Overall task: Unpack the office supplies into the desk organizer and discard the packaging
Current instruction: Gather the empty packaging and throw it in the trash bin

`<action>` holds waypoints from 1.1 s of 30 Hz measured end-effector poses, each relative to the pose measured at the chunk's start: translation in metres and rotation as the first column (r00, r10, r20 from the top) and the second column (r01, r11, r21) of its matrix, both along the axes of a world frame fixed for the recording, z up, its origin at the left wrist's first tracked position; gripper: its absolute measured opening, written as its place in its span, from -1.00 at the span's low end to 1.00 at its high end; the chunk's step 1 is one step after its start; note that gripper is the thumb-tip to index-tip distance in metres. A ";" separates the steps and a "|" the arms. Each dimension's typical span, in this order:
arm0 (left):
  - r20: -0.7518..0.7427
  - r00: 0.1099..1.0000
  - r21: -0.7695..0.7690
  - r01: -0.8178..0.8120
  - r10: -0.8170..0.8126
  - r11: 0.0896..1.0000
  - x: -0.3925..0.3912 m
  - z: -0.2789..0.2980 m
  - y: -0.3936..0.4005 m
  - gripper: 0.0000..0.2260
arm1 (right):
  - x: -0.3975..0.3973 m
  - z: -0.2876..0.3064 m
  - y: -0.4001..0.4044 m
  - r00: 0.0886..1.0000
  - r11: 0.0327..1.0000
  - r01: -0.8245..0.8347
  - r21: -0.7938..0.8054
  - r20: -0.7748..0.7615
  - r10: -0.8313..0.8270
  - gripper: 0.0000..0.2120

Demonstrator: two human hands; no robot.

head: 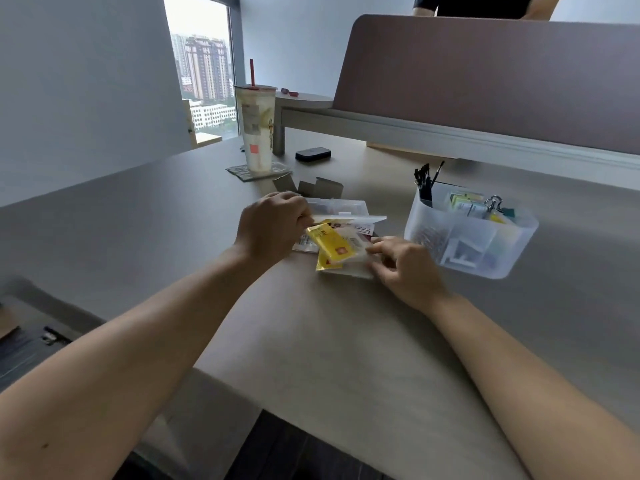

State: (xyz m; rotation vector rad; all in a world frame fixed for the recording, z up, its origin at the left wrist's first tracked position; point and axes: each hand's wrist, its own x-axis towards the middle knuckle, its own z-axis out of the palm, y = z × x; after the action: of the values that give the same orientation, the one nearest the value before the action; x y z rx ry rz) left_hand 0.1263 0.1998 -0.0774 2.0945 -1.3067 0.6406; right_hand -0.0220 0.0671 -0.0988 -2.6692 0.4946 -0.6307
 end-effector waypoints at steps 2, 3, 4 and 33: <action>0.008 1.000 -0.026 -0.019 0.019 0.999 -0.002 0.003 0.010 -0.81 | 0.001 0.000 0.008 0.992 1.000 -0.002 0.029 -0.125 0.006 -0.51; 0.008 0.999 -0.032 -0.034 0.035 0.999 -0.002 0.003 0.016 -0.81 | 0.002 0.000 0.010 0.984 1.000 0.017 0.018 -0.180 -0.013 -0.46; 0.006 0.999 -0.036 -0.052 0.053 0.998 -0.001 0.003 0.022 -0.82 | 0.004 0.000 0.012 0.977 0.999 0.037 -0.003 -0.211 -0.037 -0.44; -0.092 0.994 -0.100 -0.060 0.050 0.993 0.012 -0.028 0.065 -0.88 | 0.012 -0.010 0.019 0.950 0.918 0.312 0.243 -0.096 -0.297 -0.45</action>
State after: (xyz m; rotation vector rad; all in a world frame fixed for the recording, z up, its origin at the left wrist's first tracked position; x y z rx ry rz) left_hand 0.1380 0.2643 -0.1058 2.0569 -1.1462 0.6169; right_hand -0.0097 0.0863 -0.1087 -2.3885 0.9548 -0.5328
